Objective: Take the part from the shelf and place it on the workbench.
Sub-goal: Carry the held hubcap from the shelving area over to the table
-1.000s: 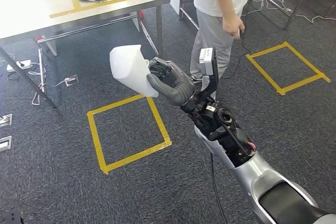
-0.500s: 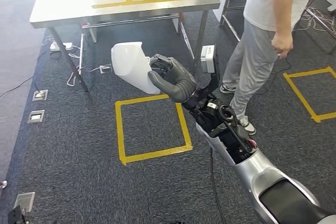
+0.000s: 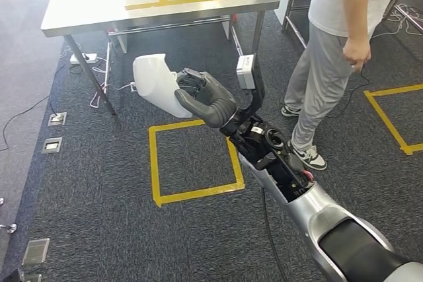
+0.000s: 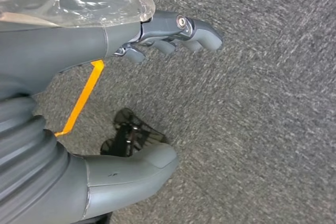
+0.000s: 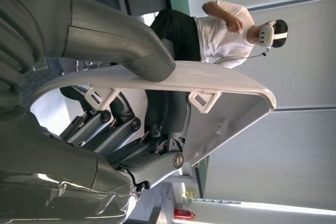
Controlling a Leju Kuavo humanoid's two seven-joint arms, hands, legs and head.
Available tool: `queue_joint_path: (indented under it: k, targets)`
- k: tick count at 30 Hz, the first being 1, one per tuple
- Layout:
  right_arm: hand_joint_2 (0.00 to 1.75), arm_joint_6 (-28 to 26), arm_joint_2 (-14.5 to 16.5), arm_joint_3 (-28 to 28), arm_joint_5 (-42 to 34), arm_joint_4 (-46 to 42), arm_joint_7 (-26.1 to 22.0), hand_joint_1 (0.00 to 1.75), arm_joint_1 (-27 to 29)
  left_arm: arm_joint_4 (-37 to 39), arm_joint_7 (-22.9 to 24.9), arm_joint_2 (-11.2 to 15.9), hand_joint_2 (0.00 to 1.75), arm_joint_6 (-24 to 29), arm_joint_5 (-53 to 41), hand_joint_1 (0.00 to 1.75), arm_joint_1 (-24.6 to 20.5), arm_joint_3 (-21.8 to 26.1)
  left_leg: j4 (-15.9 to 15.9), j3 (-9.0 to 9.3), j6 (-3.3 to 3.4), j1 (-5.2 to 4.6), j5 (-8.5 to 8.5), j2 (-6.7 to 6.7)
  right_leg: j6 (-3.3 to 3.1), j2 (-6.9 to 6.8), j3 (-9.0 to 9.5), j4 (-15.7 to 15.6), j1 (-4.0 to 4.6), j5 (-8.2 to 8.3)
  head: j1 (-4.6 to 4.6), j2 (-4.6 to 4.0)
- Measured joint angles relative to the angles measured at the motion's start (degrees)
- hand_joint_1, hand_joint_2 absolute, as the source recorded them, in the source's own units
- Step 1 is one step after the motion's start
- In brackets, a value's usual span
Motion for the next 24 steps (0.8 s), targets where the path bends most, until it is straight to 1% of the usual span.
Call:
queue_joint_path:
  k: [1,2,3,4,6,7,8,9,10,11,12,13,14,16,17,18,19,20,21,24]
  targets:
    - [1.75,0.0,0.0,0.0,0.0,0.0,0.0,1.75,0.0,0.0,0.0,0.1,1.75,0.0,0.0,0.00,0.0,0.0,-4.4,2.30,0.06,-0.04,1.59,0.33,0.29,-0.13,0.17,0.0,0.10,-0.25,-0.08,0.00]
    - [1.75,0.0,0.1,0.0,0.0,0.1,0.0,1.75,-0.1,0.0,0.0,0.2,1.75,0.0,0.0,0.00,-0.1,0.0,-7.7,4.02,0.29,-0.13,2.53,0.50,0.62,-0.22,0.30,0.0,0.21,-0.49,-0.15,0.00]
    - [1.75,0.0,0.2,0.0,-0.1,0.1,0.1,1.75,-0.2,0.0,-0.1,0.2,1.75,0.0,0.0,0.00,-0.1,0.0,-9.6,5.03,0.62,-0.25,2.76,0.63,0.97,-0.30,0.46,-0.1,0.38,-0.66,-0.18,0.00]
    - [1.75,0.0,0.2,0.0,-0.1,0.1,0.3,1.75,-0.2,0.0,-0.1,0.2,1.75,0.0,0.0,0.00,-0.1,0.0,-10.2,5.36,1.04,-0.33,2.47,0.59,1.32,-0.34,0.61,-0.1,0.52,-0.73,-0.18,0.00]
    - [1.75,0.0,0.2,0.0,-0.3,0.2,0.5,1.75,-0.3,0.0,-0.1,0.2,1.75,0.0,0.1,0.00,0.0,0.0,-10.4,5.71,1.91,-0.26,2.18,0.29,1.90,-0.38,0.84,0.1,0.46,-0.95,-0.07,0.00]
    - [1.75,0.0,0.2,0.0,-0.3,0.3,0.6,1.75,-0.4,0.0,-0.1,0.2,1.75,0.0,0.1,0.00,0.0,0.0,-10.5,6.01,2.29,-0.18,2.03,0.18,2.14,-0.31,0.48,1.1,0.38,-1.50,-0.03,0.00]
    - [1.75,-0.1,0.2,0.0,-0.4,0.3,0.7,1.75,-0.4,0.0,-0.1,0.2,1.75,0.0,0.1,0.00,0.0,0.0,-10.6,6.35,2.64,-0.17,1.87,0.08,2.32,-0.25,-0.54,3.2,0.31,-2.60,0.07,0.00]
    - [1.75,-0.1,0.2,0.0,-0.5,0.3,0.7,1.75,-0.5,0.0,-0.1,0.2,1.75,0.0,0.1,0.00,0.0,0.0,-10.6,6.61,2.95,-0.19,1.69,0.00,2.44,-0.14,-2.36,6.8,0.30,-4.14,0.18,0.00]
    - [1.75,-0.1,0.2,0.0,-0.5,0.4,0.8,1.75,-0.5,0.0,-0.2,0.2,1.75,0.0,0.1,0.00,0.0,0.0,-10.6,6.81,3.20,-0.29,1.47,-0.06,2.49,-0.04,-4.67,11.3,0.34,-5.87,0.29,0.00]
    - [1.75,-0.2,0.2,0.0,-0.6,0.5,0.8,1.75,-0.5,0.0,-0.2,0.2,1.75,0.0,0.1,0.00,0.0,0.0,-10.6,7.04,3.38,-0.41,1.24,-0.15,2.52,0.01,-7.09,15.5,0.39,-7.19,0.39,0.00]
    - [1.75,-0.2,0.2,0.0,-0.6,0.6,0.8,1.75,-0.4,0.0,-0.2,0.2,1.75,0.0,0.1,0.00,0.1,0.0,-10.6,7.36,3.50,-0.54,0.97,-0.27,2.47,0.05,-8.93,18.2,0.47,-7.64,0.44,0.00]
    - [1.75,-0.2,0.2,0.0,-0.6,0.8,0.9,1.75,-0.2,0.0,-0.2,0.1,1.75,0.0,0.1,0.00,0.2,0.0,-10.5,7.80,3.56,-0.68,0.64,-0.41,2.32,0.09,-9.77,18.7,0.53,-6.91,0.52,0.00]
    - [1.75,-0.3,0.2,0.0,-0.6,0.9,0.9,1.75,-0.2,0.0,-0.2,0.1,1.75,0.0,0.1,0.00,0.3,0.0,-10.5,8.40,3.57,-0.82,0.25,-0.55,2.02,0.13,-9.43,16.6,0.65,-4.88,0.61,0.00]
    - [1.75,-0.3,0.2,0.0,-0.6,1.1,0.9,1.75,-0.2,0.0,-0.2,0.0,1.75,-0.1,0.2,0.00,0.4,0.0,-10.6,9.66,3.49,-1.04,-0.61,-0.77,0.95,0.25,-6.79,8.5,1.06,0.67,0.77,0.00]
    - [1.75,-0.4,0.2,0.0,-0.6,1.1,0.9,1.75,-0.2,0.0,-0.3,0.0,1.75,-0.1,0.2,0.00,0.4,0.0,-10.6,10.05,3.38,-1.13,-0.96,-0.88,0.43,0.28,-5.55,4.7,1.32,2.14,0.63,-0.01]
    - [1.75,-0.5,0.2,0.0,-0.5,1.1,0.9,1.75,-0.3,0.0,-0.3,-0.1,1.75,-0.2,0.2,0.00,0.4,0.0,-10.6,10.18,3.15,-1.16,-1.25,-0.94,0.01,0.31,-4.54,2.2,1.52,2.82,0.52,-0.01]
    - [1.75,-0.6,0.2,0.0,-0.4,1.1,0.9,1.75,-0.3,0.0,-0.3,-0.1,1.75,-0.2,0.2,0.00,0.3,0.0,-10.7,10.19,2.92,-1.17,-1.41,-0.98,-0.23,0.30,-4.00,1.0,1.66,2.70,0.41,-0.01]
    - [1.75,-0.6,0.2,0.0,-0.4,1.2,0.9,1.75,-0.4,0.0,-0.3,-0.1,1.75,-0.2,0.2,0.00,0.3,0.0,-10.7,10.14,2.73,-1.19,-1.49,-1.02,-0.30,0.26,-3.67,0.4,1.71,2.41,0.37,-0.01]
    - [1.75,-0.6,0.3,0.0,-0.4,1.2,0.9,1.75,-0.4,0.0,-0.3,-0.1,1.75,-0.2,0.2,0.00,0.4,0.0,-10.7,10.13,2.59,-1.18,-1.54,-1.01,-0.35,0.23,-3.39,0.3,1.72,2.68,0.45,0.00]
    - [1.75,-0.7,0.3,0.0,-0.4,1.2,0.9,1.75,-0.3,0.0,-0.3,0.0,1.75,-0.2,0.2,0.00,0.4,0.0,-10.6,10.27,2.54,-1.19,-1.49,-0.99,-0.39,0.23,-3.52,0.1,1.73,2.67,0.46,0.00]
